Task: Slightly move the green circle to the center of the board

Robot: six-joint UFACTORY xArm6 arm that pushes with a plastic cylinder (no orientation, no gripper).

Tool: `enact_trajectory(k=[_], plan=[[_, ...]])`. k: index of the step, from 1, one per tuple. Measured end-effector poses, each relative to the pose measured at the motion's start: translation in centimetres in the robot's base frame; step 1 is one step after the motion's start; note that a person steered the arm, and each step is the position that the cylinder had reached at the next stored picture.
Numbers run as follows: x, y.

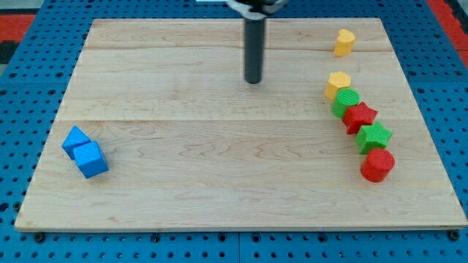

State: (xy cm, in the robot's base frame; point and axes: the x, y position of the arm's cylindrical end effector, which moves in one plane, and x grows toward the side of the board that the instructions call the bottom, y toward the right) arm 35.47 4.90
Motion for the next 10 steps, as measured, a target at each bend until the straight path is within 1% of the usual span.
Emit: enact_trajectory(k=[1,2,3,4,5,6,7,8,9,10], plan=[[0.2,0.4],[-1.0,1.5],[-2.3,7.1],[-4.8,16.0],[0.6,18.6],[6.2,17.4],[6.6,12.1],[6.5,4.8],[5.6,-4.3],[-0.5,1.0]])
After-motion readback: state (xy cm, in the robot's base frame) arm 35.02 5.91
